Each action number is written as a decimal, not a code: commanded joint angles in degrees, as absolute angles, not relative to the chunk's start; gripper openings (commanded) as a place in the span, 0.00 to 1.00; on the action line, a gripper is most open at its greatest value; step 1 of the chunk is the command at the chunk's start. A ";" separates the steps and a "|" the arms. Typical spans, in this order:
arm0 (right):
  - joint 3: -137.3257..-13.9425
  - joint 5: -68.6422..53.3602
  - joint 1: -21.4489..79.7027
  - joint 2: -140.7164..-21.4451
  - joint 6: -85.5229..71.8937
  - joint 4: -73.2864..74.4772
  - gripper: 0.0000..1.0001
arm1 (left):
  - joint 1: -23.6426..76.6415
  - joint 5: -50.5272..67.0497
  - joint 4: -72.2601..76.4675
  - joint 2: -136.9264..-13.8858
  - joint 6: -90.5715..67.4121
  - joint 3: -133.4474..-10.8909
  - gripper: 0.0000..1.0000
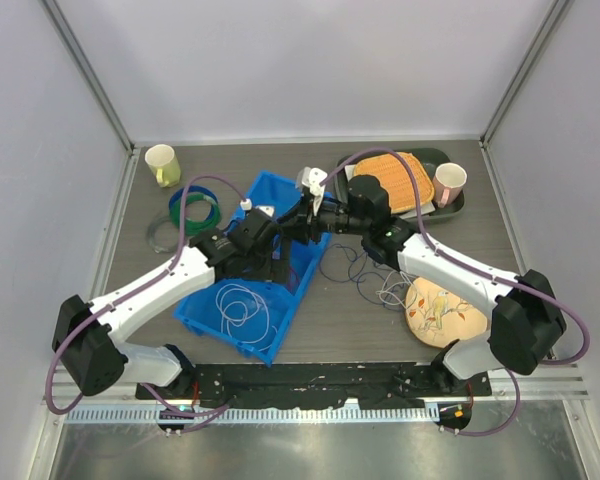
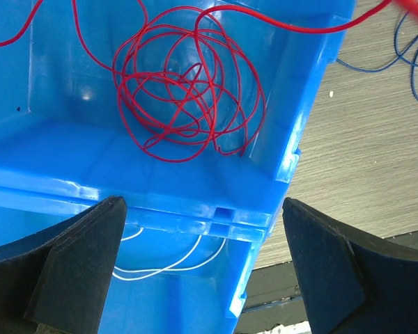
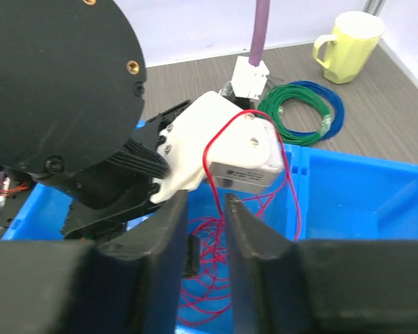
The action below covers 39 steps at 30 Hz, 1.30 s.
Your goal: Untangle the cables
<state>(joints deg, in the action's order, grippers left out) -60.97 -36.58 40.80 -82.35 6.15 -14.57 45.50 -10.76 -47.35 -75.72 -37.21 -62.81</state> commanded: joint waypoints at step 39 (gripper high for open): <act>-55.98 -30.24 44.90 -89.82 -5.71 -23.12 0.01 | 45.79 -35.59 -41.84 -40.72 -51.06 -48.35 1.00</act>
<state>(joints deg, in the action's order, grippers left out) -55.24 -25.08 42.37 -86.67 -5.04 -20.62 45.74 -28.75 -44.36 -46.17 -46.92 -51.37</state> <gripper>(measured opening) 0.023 0.996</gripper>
